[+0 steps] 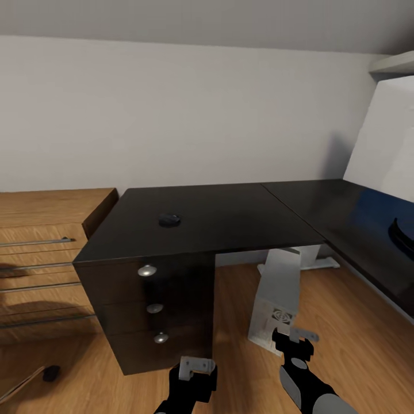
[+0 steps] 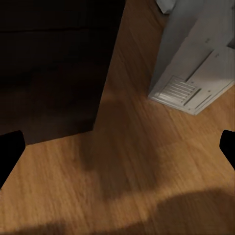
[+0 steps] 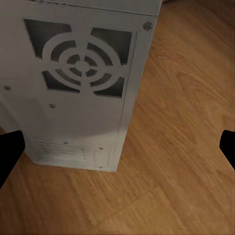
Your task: In the bedroom, organize the workspace by keeping the computer under the desk, ensuring the monitor is on the desk, placing the keyboard on the desk next to the monitor, placing the mouse on the desk next to the keyboard, moving the folder from the swivel chair onto the desk next to the mouse, stacking the notebook on top of the folder with the pen on top of the notebook, and positioning the swivel chair next to the desk.
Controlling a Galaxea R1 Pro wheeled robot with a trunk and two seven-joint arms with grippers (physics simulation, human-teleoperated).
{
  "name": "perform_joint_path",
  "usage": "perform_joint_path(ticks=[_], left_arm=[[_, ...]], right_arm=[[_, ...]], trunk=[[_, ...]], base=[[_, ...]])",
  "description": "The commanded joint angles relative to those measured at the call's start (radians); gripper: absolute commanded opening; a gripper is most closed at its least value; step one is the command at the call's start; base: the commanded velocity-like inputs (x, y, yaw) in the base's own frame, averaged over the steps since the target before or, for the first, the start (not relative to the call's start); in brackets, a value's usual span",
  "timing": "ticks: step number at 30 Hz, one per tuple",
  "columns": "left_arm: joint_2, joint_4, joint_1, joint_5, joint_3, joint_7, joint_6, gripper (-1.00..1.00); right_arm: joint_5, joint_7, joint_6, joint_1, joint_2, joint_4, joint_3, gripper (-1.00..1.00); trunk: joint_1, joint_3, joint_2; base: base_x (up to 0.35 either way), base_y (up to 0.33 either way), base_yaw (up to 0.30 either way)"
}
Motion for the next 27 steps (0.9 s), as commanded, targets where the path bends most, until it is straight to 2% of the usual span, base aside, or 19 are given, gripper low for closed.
perform_joint_path(ticks=[1,19,27], left_arm=[[0.001,-0.002,-0.001,0.004,-0.003,0.007,0.003,1.00],[0.001,-0.002,-0.001,0.009,0.000,0.007,0.003,1.00],[0.002,0.002,-0.001,0.010,0.008,0.011,0.003,1.00]], right_arm=[[-0.009,0.003,-0.008,0.000,0.001,0.001,-0.004,1.00],[-0.008,0.003,-0.007,0.000,0.002,0.003,-0.004,1.00],[-0.008,0.003,-0.008,0.001,0.002,0.003,-0.004,1.00]], trunk=[[-0.004,0.002,0.007],[-0.073,0.059,0.133],[-0.104,0.084,0.189]], base=[[0.000,0.000,0.000],[-0.003,0.000,0.000],[-0.252,-0.054,0.000]])
